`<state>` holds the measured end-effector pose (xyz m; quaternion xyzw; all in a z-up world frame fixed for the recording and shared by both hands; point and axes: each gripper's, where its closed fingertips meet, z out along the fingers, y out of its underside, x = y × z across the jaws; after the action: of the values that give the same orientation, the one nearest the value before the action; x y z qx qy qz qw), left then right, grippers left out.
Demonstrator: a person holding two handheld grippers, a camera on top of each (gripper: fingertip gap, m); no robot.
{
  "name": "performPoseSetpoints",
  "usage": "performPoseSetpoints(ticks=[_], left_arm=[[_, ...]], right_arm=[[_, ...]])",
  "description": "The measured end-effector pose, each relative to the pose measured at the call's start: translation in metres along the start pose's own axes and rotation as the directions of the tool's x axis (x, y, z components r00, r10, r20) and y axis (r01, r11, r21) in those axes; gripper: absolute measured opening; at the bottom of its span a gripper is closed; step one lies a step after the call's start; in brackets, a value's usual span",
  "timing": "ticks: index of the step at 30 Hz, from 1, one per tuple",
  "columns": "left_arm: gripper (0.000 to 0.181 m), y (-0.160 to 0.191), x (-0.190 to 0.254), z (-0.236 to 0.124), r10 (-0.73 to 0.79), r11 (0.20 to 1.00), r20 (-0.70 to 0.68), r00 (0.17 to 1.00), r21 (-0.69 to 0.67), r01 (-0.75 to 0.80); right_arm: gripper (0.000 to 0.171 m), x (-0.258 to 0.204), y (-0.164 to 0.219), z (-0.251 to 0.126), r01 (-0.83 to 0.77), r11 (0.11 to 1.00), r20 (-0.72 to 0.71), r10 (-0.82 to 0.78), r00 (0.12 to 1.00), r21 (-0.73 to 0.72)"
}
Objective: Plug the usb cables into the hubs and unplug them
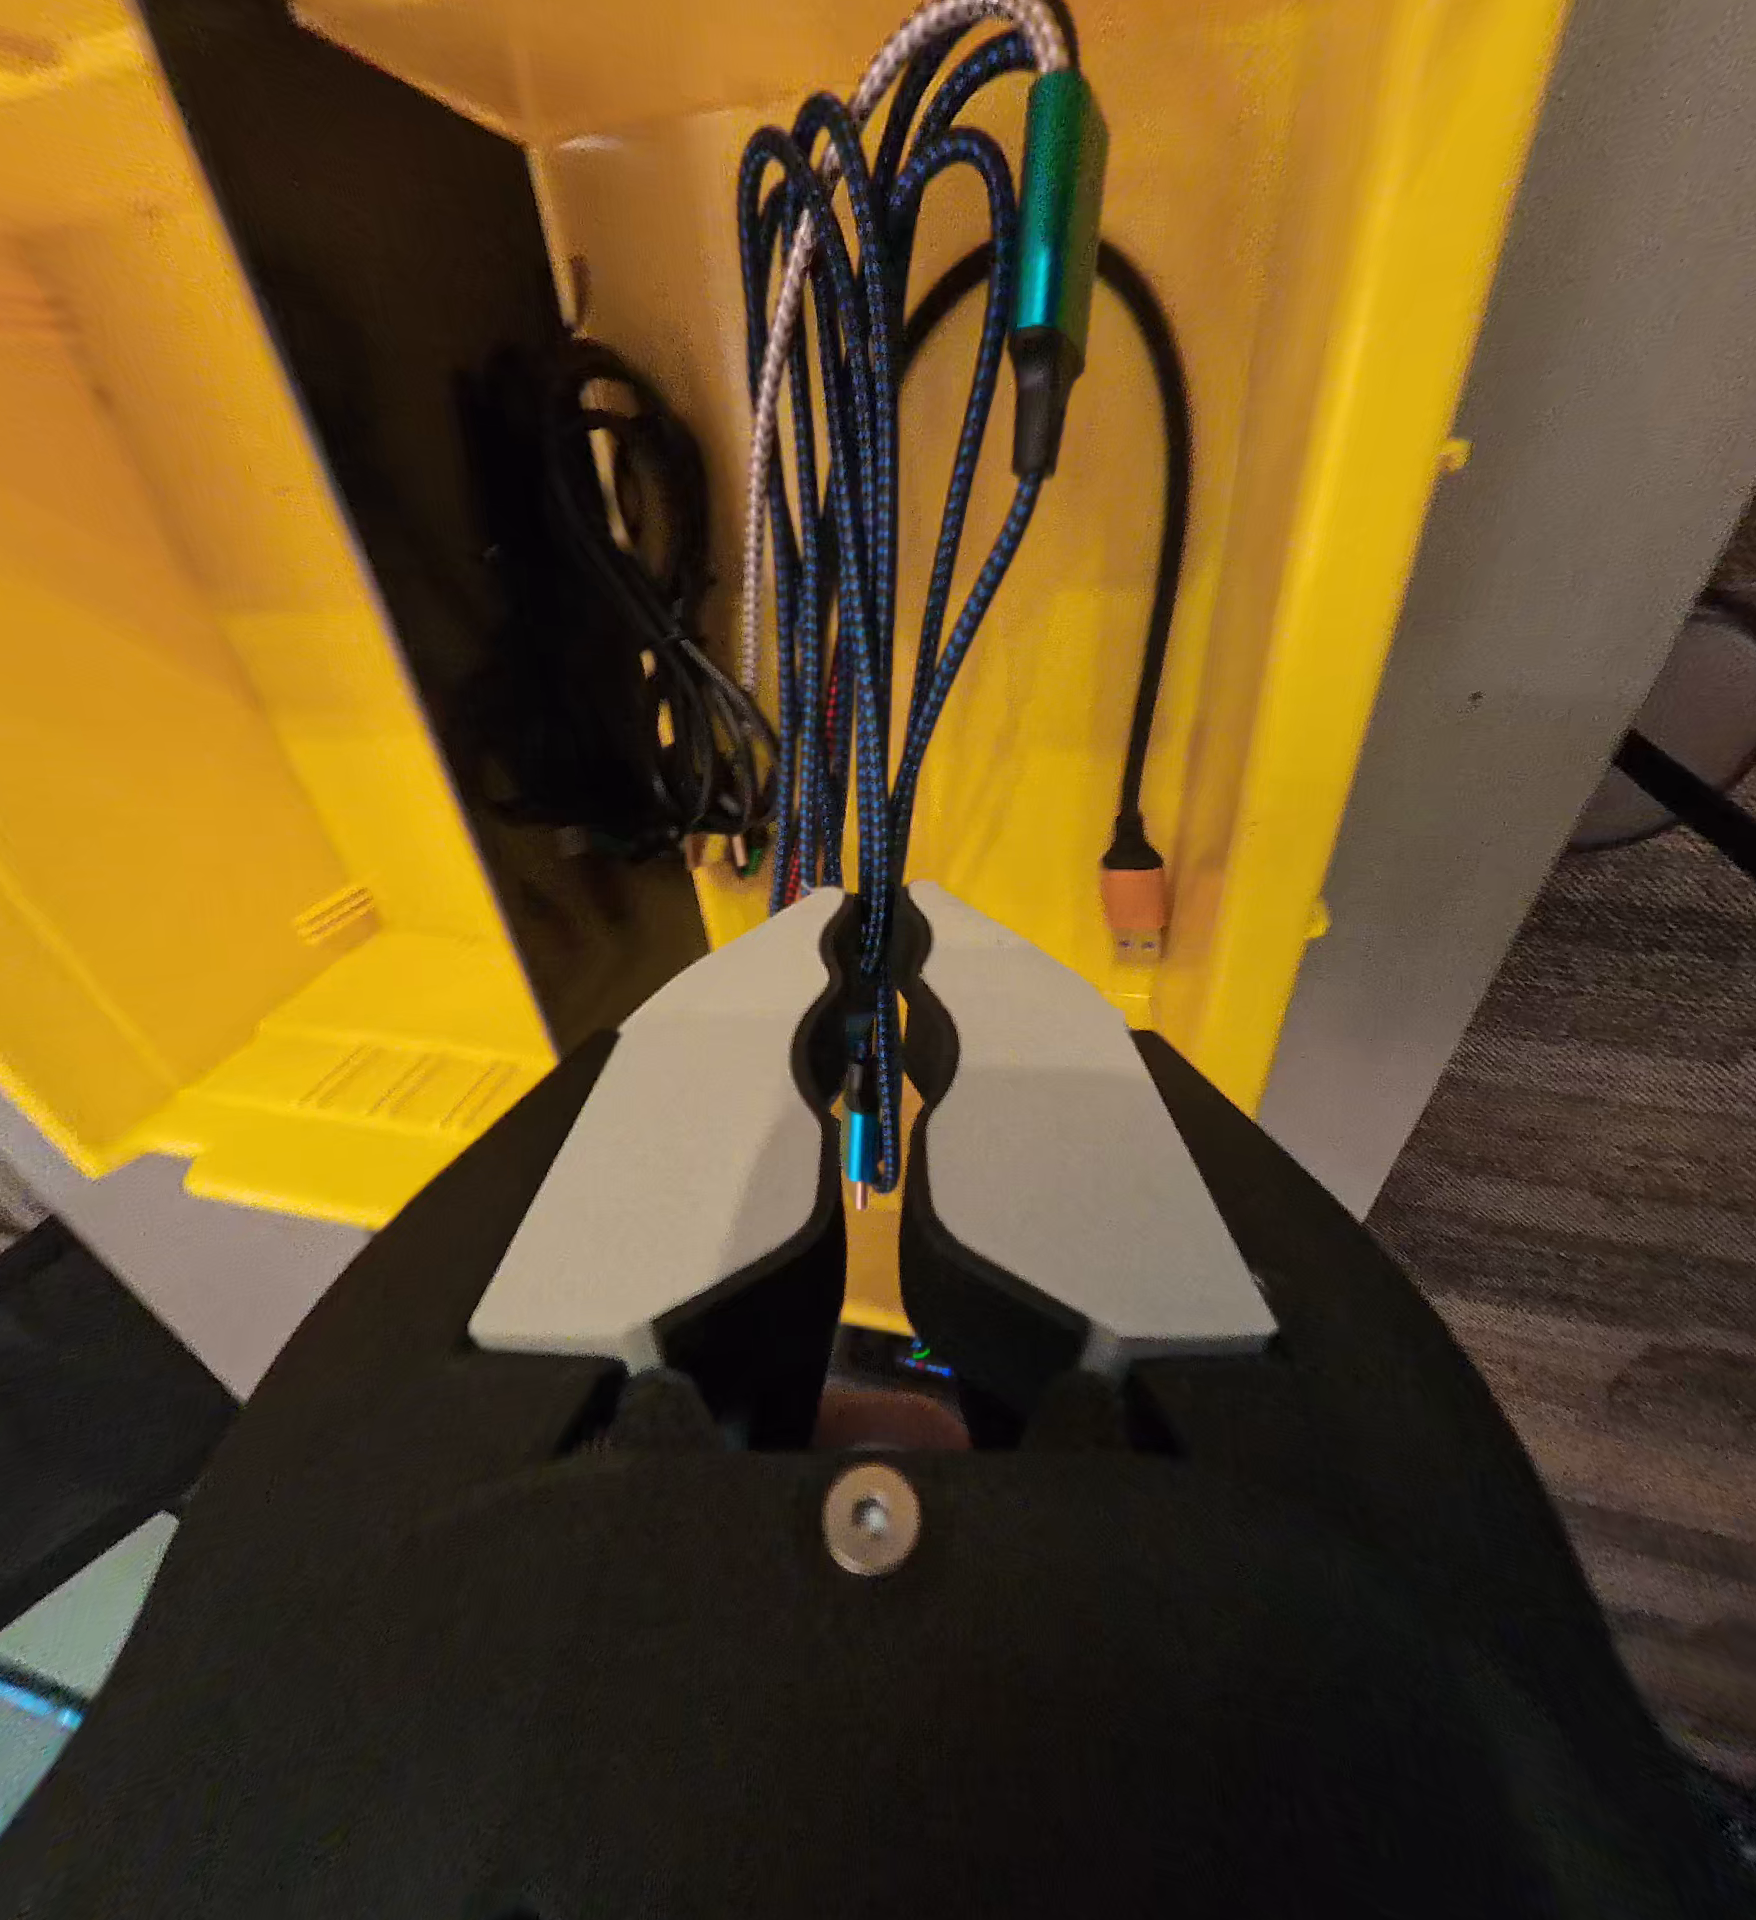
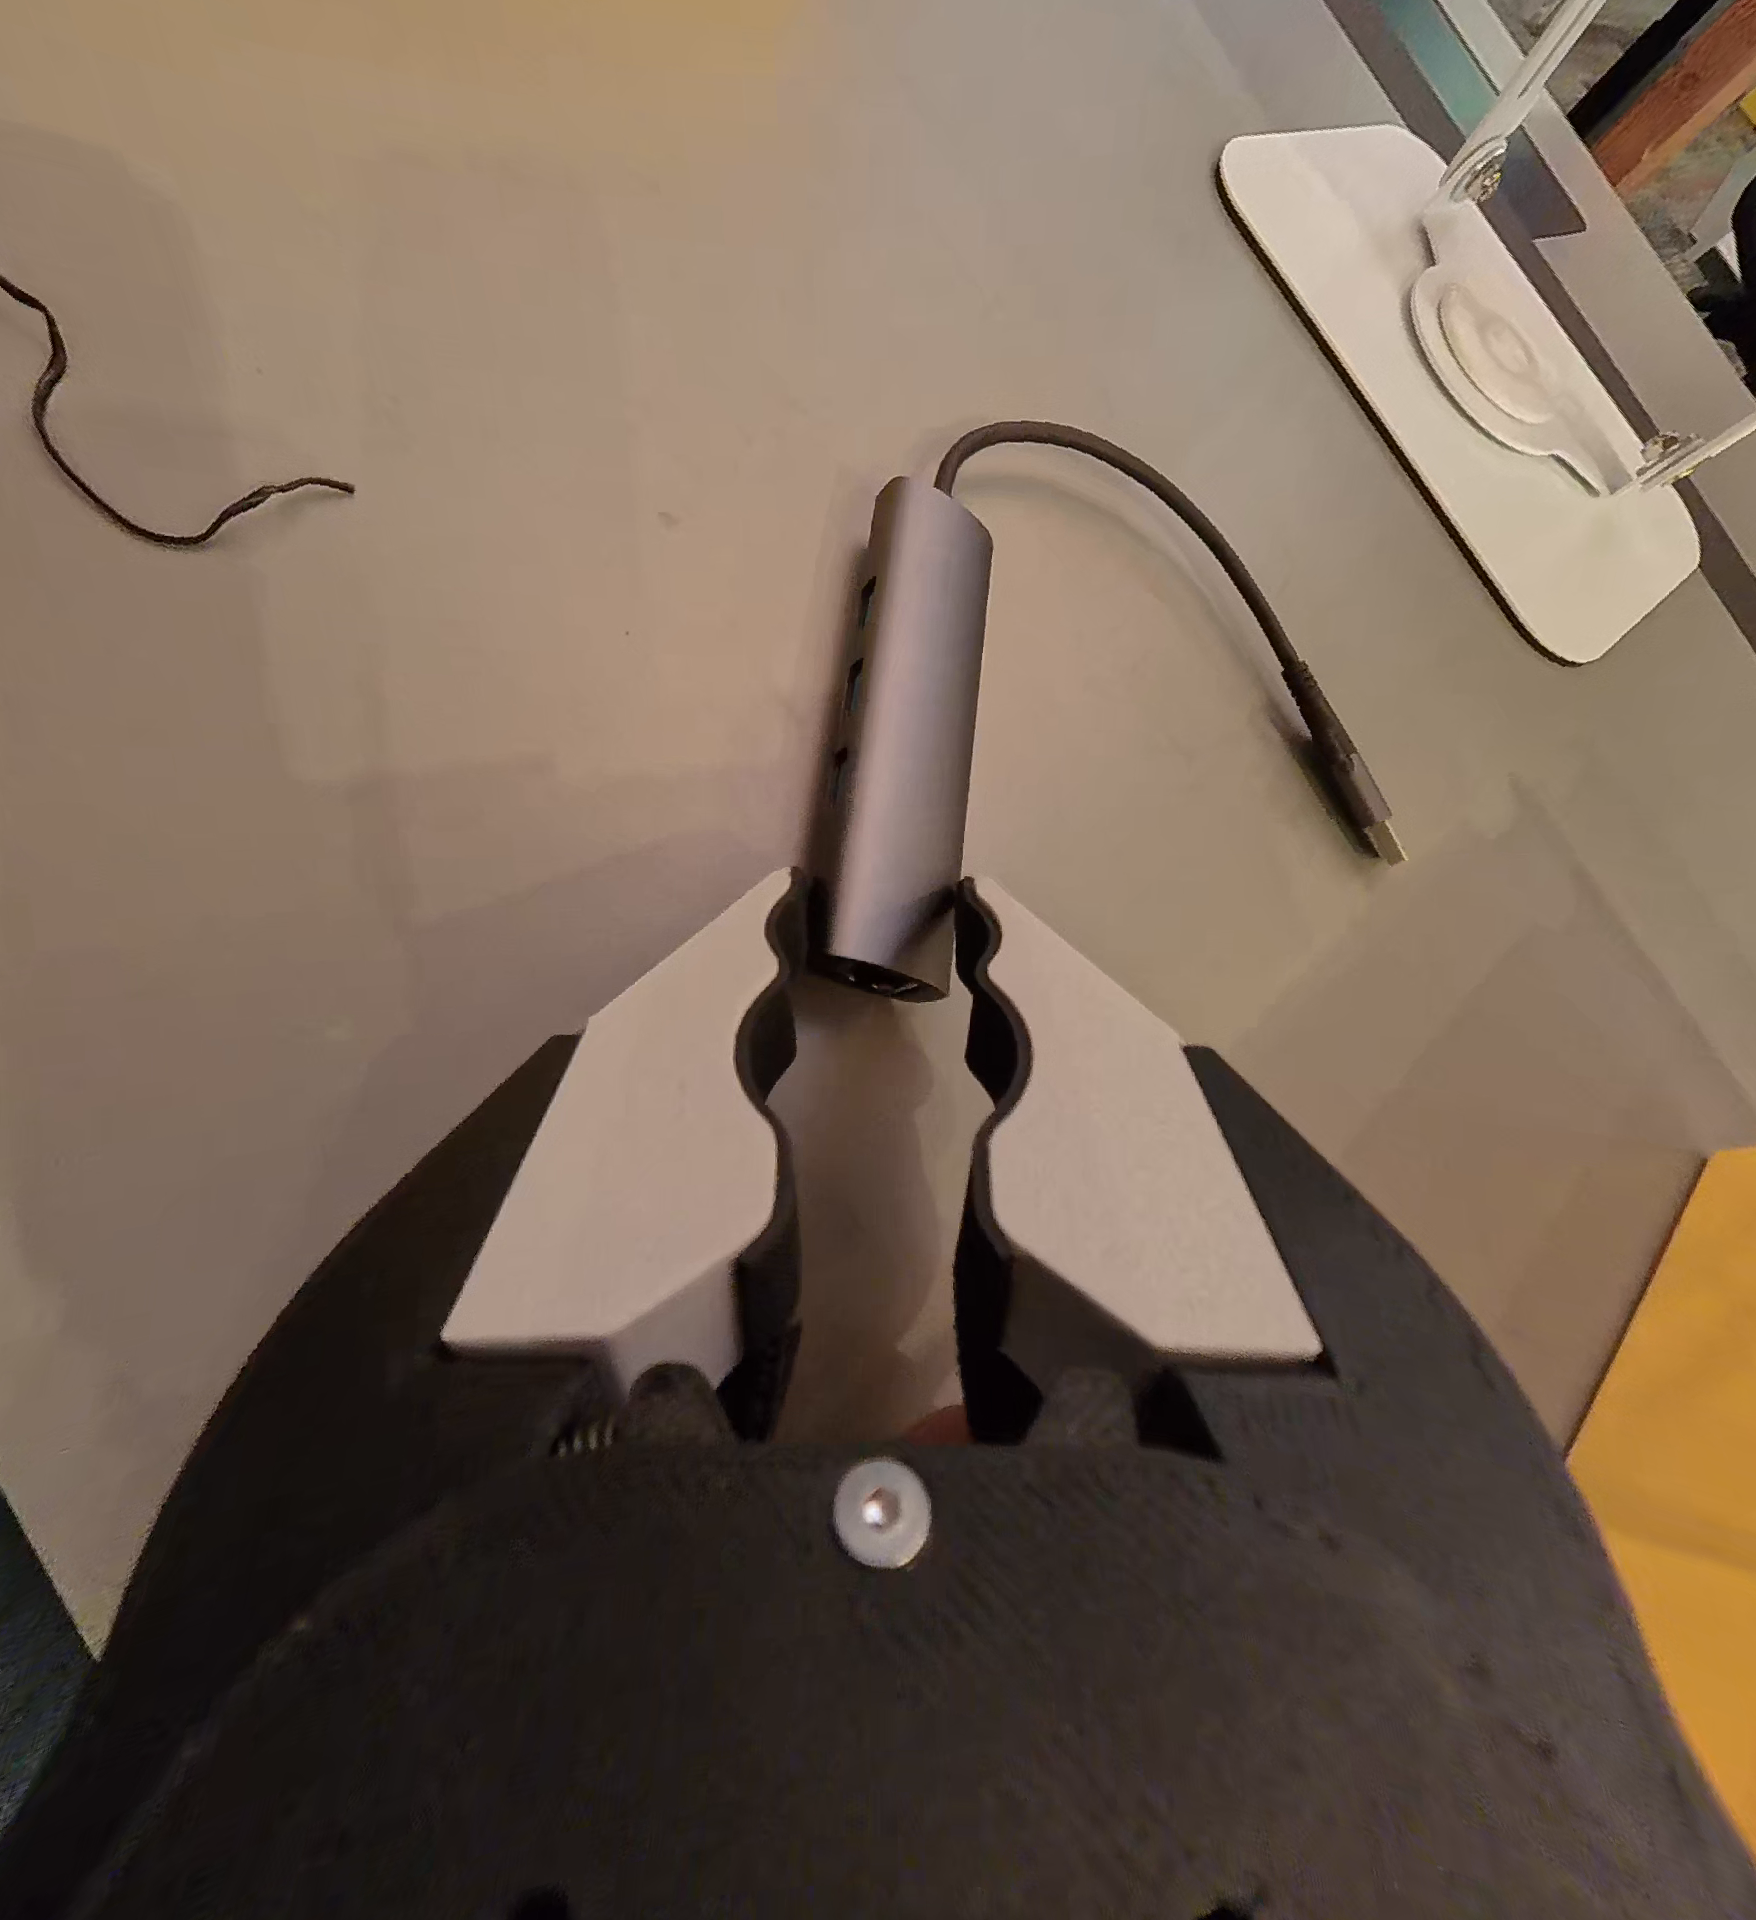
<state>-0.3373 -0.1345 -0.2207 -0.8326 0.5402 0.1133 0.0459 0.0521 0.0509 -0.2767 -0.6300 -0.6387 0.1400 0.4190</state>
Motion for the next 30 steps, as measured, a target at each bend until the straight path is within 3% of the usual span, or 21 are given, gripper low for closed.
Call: performPoseSetpoints(ticks=[5,12,15,18,24,30], left_arm=[[0.005,0.002,-0.013,0.011,-0.068,0.997,0.083,0.994,-0.019,0.070],[0.010,0.009,0.004,0.046,-0.028,0.987,0.044,0.999,-0.156,0.035],[0.031,-0.003,0.009,0.035,-0.174,0.984,-0.057,0.983,-0.031,0.173],[0.026,-0.013,0.015,0.013,-0.208,0.970,-0.165,0.964,0.092,0.226],[0.006,-0.016,0.050,0.014,-0.080,0.992,-0.355,0.932,0.060,0.108],[0.016,-0.007,0.052,0.042,-0.083,0.996,-0.418,0.905,-0.061,0.063]], right_arm=[[0.025,0.002,0.000,0.001,-0.002,1.000,-0.018,0.002,1.000,-0.006],[0.024,0.004,0.001,0.001,-0.001,1.000,-0.035,0.001,0.999,-0.010],[0.024,0.004,0.000,0.001,0.001,1.000,-0.038,-0.002,0.999,-0.009],[0.024,0.004,0.000,0.001,0.006,1.000,-0.042,-0.006,0.999,-0.008],[0.023,0.004,-0.001,0.000,0.019,1.000,-0.046,-0.019,0.999,-0.004],[0.023,0.002,-0.001,0.000,0.035,0.999,-0.046,-0.034,0.998,0.004]])
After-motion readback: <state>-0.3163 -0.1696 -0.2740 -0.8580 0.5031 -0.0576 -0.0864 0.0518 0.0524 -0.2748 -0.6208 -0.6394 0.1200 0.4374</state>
